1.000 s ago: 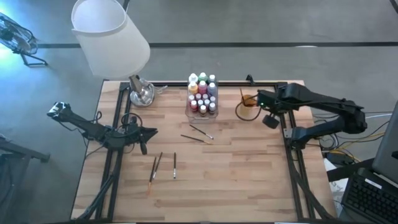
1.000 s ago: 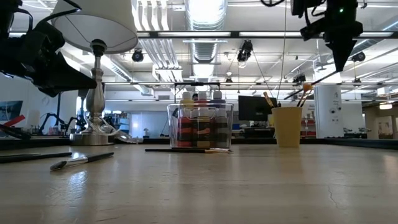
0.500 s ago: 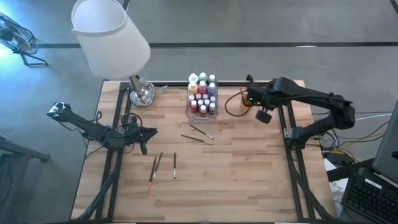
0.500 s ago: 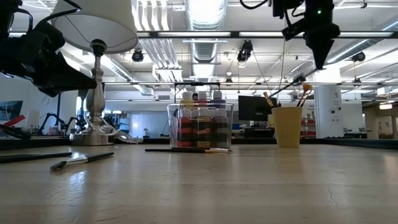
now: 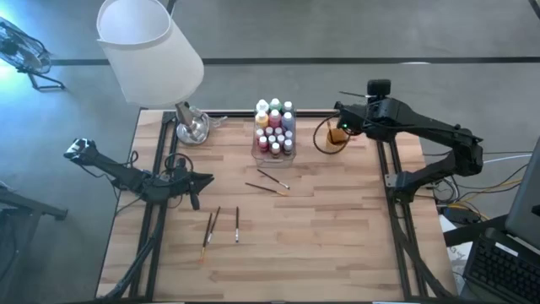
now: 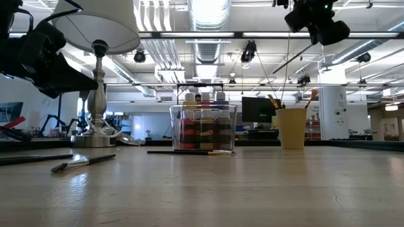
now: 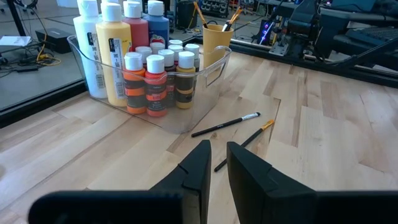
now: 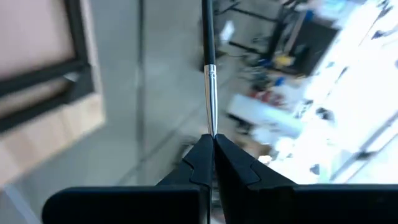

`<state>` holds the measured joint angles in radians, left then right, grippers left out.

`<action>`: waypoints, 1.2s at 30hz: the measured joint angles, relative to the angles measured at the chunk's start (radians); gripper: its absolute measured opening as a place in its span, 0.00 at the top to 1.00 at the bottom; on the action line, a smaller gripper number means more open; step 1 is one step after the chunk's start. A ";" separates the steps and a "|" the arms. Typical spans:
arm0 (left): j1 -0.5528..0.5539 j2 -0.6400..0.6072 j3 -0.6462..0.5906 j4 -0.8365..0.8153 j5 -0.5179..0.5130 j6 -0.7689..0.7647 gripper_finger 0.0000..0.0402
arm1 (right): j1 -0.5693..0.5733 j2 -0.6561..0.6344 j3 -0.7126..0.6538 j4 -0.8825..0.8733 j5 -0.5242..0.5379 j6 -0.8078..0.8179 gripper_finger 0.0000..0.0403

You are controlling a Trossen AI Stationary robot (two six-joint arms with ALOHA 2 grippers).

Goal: Pick & Place Paint Supplies
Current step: Put the silver paint brush into the cup

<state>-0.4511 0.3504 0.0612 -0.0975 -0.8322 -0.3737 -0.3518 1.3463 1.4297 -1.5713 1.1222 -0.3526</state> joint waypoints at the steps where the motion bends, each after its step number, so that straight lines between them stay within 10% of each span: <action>1: 0.000 0.000 0.000 0.000 0.000 0.000 0.86 | 0.009 -0.003 0.000 0.000 0.025 -0.030 0.98; 21: 0.001 0.000 -0.001 0.007 -0.067 -0.019 0.86 | 0.387 0.012 -0.127 0.001 0.169 -0.271 0.98; 36: 0.001 0.000 -0.001 0.010 -0.067 -0.020 0.86 | 0.407 -0.147 -0.349 -0.001 0.152 -0.149 0.98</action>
<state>-0.4503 0.3500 0.0605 -0.0876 -0.8993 -0.3935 0.0551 1.1990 1.0805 -1.5721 1.2743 -0.5019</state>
